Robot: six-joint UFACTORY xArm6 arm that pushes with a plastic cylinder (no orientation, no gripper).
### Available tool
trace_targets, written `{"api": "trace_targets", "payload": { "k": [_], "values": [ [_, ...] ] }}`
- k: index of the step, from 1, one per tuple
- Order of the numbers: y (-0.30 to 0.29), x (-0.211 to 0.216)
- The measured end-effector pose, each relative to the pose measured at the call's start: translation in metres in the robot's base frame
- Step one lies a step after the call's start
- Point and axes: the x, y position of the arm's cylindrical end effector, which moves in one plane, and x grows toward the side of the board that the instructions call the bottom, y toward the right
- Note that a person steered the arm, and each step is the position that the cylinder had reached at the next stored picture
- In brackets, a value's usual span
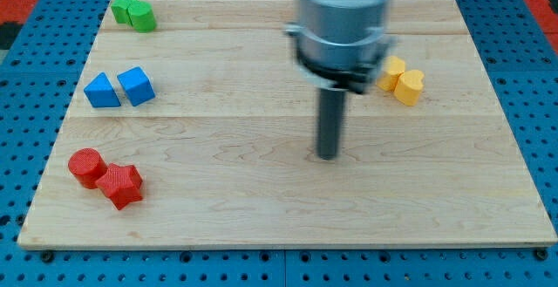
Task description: Separate the yellow heart from the hexagon
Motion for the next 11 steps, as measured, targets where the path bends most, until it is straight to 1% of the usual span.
{"api": "trace_targets", "payload": {
  "k": [1, 2, 3, 4, 5, 6, 7, 8, 9, 10, 11],
  "values": [
    [0.089, -0.008],
    [0.176, -0.067],
    [0.149, -0.135],
    [0.085, -0.12],
    [0.061, -0.062],
    [0.09, -0.085],
    [0.082, -0.104],
    [0.042, -0.114],
    [0.039, -0.071],
    [0.033, -0.068],
    [0.044, -0.047]
  ]
}}
